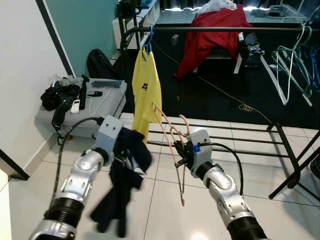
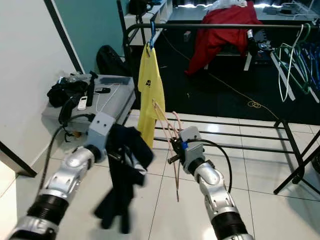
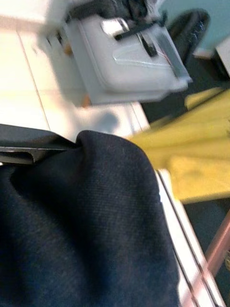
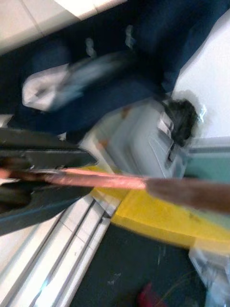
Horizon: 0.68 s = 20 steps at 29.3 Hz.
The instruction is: Hang hanger
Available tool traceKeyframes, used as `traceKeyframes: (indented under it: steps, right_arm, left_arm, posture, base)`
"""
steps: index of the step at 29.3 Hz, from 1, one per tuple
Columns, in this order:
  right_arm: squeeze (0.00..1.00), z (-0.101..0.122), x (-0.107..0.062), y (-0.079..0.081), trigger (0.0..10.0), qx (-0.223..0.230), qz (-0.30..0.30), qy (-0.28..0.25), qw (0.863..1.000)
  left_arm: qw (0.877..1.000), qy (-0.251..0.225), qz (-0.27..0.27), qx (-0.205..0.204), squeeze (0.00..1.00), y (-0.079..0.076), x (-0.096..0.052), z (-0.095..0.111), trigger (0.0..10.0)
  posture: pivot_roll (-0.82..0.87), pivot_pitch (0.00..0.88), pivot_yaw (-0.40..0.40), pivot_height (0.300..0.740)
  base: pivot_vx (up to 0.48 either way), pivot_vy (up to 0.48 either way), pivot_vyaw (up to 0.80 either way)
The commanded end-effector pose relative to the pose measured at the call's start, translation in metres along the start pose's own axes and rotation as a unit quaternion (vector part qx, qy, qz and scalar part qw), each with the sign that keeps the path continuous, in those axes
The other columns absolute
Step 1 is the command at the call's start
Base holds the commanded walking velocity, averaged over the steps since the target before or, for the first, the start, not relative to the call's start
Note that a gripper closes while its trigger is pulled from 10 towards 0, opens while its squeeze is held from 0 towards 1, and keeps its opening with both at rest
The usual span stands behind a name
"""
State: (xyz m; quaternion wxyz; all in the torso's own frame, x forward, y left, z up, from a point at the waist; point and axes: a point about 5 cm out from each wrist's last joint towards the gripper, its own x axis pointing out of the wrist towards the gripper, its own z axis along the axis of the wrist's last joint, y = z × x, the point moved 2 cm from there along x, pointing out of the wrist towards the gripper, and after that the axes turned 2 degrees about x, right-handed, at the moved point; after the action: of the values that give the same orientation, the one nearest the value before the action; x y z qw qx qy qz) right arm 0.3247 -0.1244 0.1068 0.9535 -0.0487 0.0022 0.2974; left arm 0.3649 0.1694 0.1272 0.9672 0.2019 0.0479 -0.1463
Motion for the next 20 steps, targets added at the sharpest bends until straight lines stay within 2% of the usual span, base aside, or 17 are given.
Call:
traceKeyframes:
  steps: [1, 3, 4, 7, 10, 13, 16, 18, 20]
  right_arm:
    - [0.0, 0.005, -0.004, 0.014, 10.0, 0.008, 0.066, -0.008, 0.998]
    - [0.0, 0.008, -0.023, 0.022, 10.0, -0.001, 0.133, 0.001, 0.991]
    - [0.0, 0.008, -0.023, 0.022, 10.0, -0.001, 0.133, 0.001, 0.991]
    - [0.0, 0.012, -0.044, 0.027, 10.0, -0.019, 0.174, 0.013, 0.984]
    - [0.0, 0.02, -0.056, 0.032, 10.0, -0.017, 0.2, 0.01, 0.98]
    - [0.0, 0.024, -0.059, 0.034, 10.0, -0.013, 0.208, 0.005, 0.978]
    - [0.0, 0.028, -0.066, 0.039, 10.0, 0.002, 0.234, 0.006, 0.972]
    - [0.0, 0.025, -0.072, 0.038, 10.0, 0.018, 0.247, 0.018, 0.969]
    - [0.0, 0.025, -0.072, 0.038, 10.0, 0.018, 0.247, 0.018, 0.969]
  left_arm:
    - [1.0, 0.012, 0.012, 0.019, 0.0, 0.01, 0.0, 0.0, 10.0]
    - [0.998, 0.025, 0.021, 0.052, 0.0, 0.016, 0.003, 0.004, 10.0]
    - [0.998, 0.025, 0.021, 0.052, 0.0, 0.016, 0.003, 0.004, 10.0]
    - [0.995, 0.048, 0.039, 0.077, 0.0, 0.026, 0.008, 0.006, 10.0]
    - [0.995, 0.048, 0.051, 0.065, 0.0, 0.034, 0.013, 0.007, 10.0]
    - [0.995, 0.044, 0.059, 0.059, 0.0, 0.038, 0.014, 0.008, 10.0]
    - [0.997, 0.023, 0.062, 0.044, 0.0, 0.044, 0.018, 0.016, 10.0]
    - [0.999, -0.013, 0.027, 0.041, 0.0, 0.041, 0.02, 0.03, 10.0]
    - [0.999, -0.013, 0.027, 0.041, 0.0, 0.041, 0.02, 0.03, 10.0]
  posture:
    - [-0.05, 0.093, 0.058, 0.74]
    - [-0.05, 0.094, 0.06, 0.74]
    - [-0.05, 0.094, 0.06, 0.74]
    - [-0.06, 0.099, 0.06, 0.74]
    - [-0.07, 0.098, 0.057, 0.74]
    - [-0.07, 0.099, 0.055, 0.74]
    - [-0.07, 0.099, 0.055, 0.74]
    - [-0.08, 0.095, 0.058, 0.74]
    - [-0.08, 0.095, 0.058, 0.74]
  base:
    - [0.0, 0.0, 0.0]
    - [0.0, 0.0, 0.0]
    - [0.0, 0.0, 0.0]
    - [0.0, 0.0, 0.0]
    - [0.0, 0.0, 0.0]
    - [0.0, 0.0, 0.0]
    - [0.0, 0.0, 0.0]
    - [0.0, 0.0, 0.0]
    - [0.0, 0.0, 0.0]
